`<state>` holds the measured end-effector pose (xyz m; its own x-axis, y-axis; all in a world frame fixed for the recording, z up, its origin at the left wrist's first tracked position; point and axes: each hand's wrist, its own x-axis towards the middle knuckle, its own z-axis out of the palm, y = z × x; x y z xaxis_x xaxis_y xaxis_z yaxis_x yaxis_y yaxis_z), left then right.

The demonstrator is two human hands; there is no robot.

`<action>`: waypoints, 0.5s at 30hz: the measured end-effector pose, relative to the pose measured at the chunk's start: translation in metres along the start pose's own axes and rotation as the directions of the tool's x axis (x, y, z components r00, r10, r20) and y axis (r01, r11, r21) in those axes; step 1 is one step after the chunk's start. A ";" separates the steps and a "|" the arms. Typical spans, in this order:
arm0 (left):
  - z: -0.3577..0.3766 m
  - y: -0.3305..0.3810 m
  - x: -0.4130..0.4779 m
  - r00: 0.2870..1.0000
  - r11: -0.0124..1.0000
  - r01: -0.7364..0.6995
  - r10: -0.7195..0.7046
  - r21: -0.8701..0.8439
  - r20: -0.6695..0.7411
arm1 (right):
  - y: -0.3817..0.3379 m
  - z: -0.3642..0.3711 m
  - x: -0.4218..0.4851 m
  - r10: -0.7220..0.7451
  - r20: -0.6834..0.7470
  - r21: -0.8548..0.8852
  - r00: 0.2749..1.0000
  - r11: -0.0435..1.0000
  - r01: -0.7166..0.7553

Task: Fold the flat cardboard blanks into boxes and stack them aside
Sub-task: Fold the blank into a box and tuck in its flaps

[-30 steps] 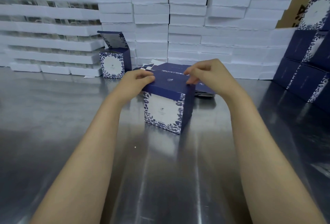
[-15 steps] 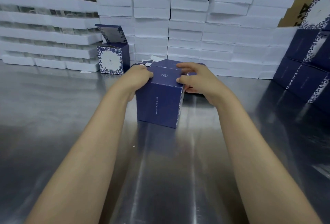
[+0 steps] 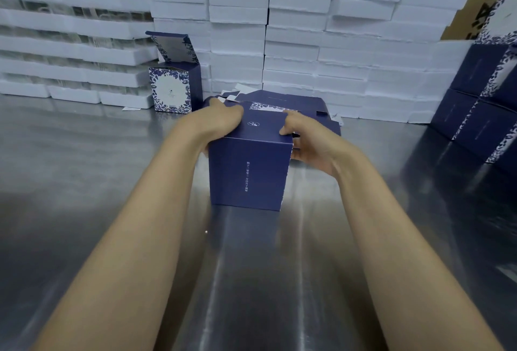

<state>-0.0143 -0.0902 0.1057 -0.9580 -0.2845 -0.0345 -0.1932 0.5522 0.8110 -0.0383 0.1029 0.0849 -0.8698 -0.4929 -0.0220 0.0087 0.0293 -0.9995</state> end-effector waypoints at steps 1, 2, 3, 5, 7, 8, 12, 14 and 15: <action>0.000 -0.001 0.002 1.000 1.000 -0.002 0.002 0.031 0.009 | 0.000 0.001 0.000 -0.022 -0.011 -0.005 1.000 1.000 0.022; 0.000 -0.001 0.003 1.000 0.999 0.003 -0.004 0.036 0.025 | 0.001 0.001 0.000 -0.045 -0.029 -0.022 0.999 0.999 0.045; -0.001 -0.002 0.004 0.999 0.999 0.010 -0.011 0.031 0.032 | 0.002 0.003 0.000 -0.070 -0.055 -0.045 0.996 0.997 0.068; -0.002 -0.003 0.005 0.999 0.999 0.016 -0.017 0.029 0.039 | 0.004 0.007 0.001 -0.123 -0.128 -0.101 0.984 0.989 0.110; -0.002 -0.003 0.005 0.999 0.999 0.012 -0.013 0.046 0.039 | 0.006 0.011 0.003 -0.157 -0.210 -0.135 0.965 0.982 0.131; -0.001 -0.003 0.005 0.999 0.998 0.013 -0.015 0.059 0.038 | 0.006 0.012 0.004 -0.172 -0.242 -0.145 0.955 0.980 0.140; 0.000 -0.003 0.007 0.998 0.999 0.012 -0.015 0.047 0.053 | 0.007 0.015 0.010 -0.228 -0.328 -0.179 0.917 0.968 0.177; -0.003 -0.003 0.005 0.995 0.998 0.006 -0.012 0.062 0.100 | 0.005 0.015 0.012 -0.238 -0.366 -0.194 0.900 0.965 0.176; -0.005 -0.003 0.004 0.990 0.997 0.000 -0.010 0.074 0.138 | 0.004 0.014 0.013 -0.231 -0.372 -0.198 0.899 0.966 0.166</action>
<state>-0.0160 -0.0972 0.1057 -0.9760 -0.1792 -0.1234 -0.2085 0.6085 0.7657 -0.0424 0.0842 0.0804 -0.9676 -0.1270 0.2184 -0.2335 0.1187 -0.9651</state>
